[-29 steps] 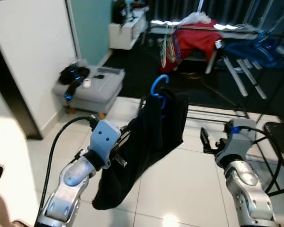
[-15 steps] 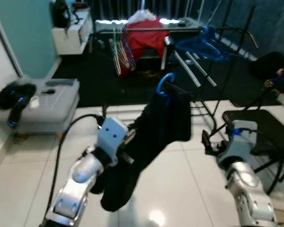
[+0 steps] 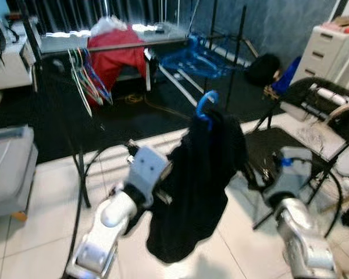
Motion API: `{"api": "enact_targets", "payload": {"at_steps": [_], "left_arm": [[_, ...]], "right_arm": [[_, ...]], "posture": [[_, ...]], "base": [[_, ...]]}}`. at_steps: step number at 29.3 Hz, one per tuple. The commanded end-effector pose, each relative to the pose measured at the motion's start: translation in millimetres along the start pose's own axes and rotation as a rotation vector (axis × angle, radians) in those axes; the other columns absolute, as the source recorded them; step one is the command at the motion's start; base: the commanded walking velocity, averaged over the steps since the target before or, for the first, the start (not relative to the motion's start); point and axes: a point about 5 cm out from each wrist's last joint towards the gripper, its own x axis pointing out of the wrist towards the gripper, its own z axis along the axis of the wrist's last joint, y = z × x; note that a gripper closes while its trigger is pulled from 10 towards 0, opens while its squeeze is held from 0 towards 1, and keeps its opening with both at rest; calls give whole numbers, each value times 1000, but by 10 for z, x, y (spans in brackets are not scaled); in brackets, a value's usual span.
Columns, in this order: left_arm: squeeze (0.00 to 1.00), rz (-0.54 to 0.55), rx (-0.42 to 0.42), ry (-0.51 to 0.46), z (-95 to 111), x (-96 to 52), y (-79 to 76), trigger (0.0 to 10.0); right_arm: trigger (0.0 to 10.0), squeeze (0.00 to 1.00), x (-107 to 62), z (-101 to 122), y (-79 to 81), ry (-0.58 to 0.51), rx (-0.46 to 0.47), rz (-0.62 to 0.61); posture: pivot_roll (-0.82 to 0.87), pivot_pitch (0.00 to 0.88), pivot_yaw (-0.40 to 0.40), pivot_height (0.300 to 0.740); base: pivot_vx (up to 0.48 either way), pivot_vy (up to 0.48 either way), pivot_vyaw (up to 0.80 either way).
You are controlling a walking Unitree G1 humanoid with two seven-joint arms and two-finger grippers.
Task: Hang hanger
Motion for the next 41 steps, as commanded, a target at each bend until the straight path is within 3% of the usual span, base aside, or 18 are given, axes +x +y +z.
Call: {"api": "enact_targets", "payload": {"at_steps": [1,20,29,41], "left_arm": [[0,58,7,-4,60,-1,51,10000],[0,32,-29,1,98,43,-91,10000],[0,34,-84,31,123,65,-189,10000],[0,95,-147,68,143,125,-182,10000]], "right_arm": [[10000,0,1,-29,85,3,25,40],[10000,0,2,-35,111,0,46,77],[10000,0,5,-36,120,-1,52,80],[10000,0,8,-37,127,0,55,85]], "posture": [[-94,0,-3,740],[-94,0,0,740],[-96,0,4,740],[-95,0,5,740]], "base": [[480,0,0],[480,0,0],[480,0,0],[480,0,0]]}}
